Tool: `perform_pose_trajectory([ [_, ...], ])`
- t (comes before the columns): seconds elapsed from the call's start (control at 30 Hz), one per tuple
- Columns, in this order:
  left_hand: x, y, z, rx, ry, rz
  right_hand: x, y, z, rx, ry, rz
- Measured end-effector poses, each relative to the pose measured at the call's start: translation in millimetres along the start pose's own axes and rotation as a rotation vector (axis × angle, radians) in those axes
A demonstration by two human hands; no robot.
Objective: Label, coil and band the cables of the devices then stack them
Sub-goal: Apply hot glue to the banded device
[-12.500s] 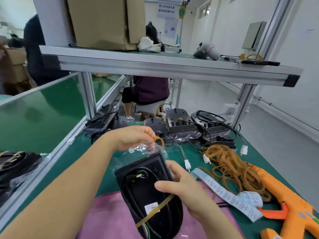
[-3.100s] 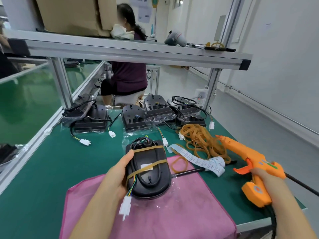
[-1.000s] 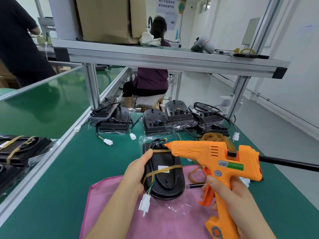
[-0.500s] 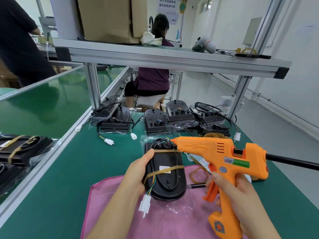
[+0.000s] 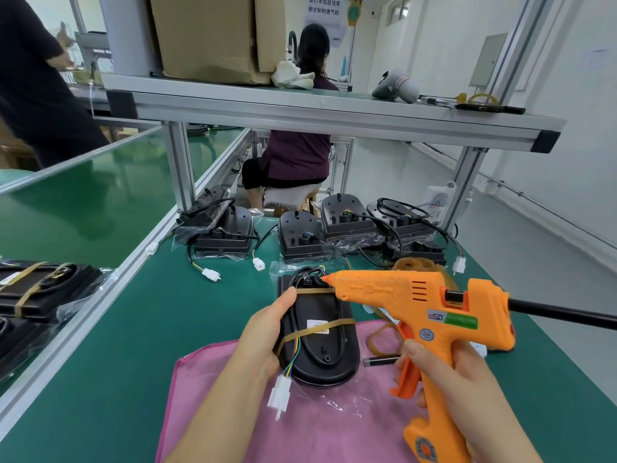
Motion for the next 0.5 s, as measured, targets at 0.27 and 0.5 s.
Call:
perform_pose_trajectory([
  [0.27, -2, -1, 1, -0.008, 0.009, -0.004, 0, 6, -4, -0.029, 0.028, 0.007],
  [0.5, -7, -5, 0, -0.028, 0.031, -0.026, 10, 10, 0, 0.162, 0.006, 0.048],
])
Point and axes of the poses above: each hand's wrist, its own x-axis towards the middle knuckle, its own y-axis out of the back of the hand, z = x × y, the point moved 5 cm from there along x, towards the middle knuckle, and after that the axes turned 3 degrees about -y, right-handed, at the moved point
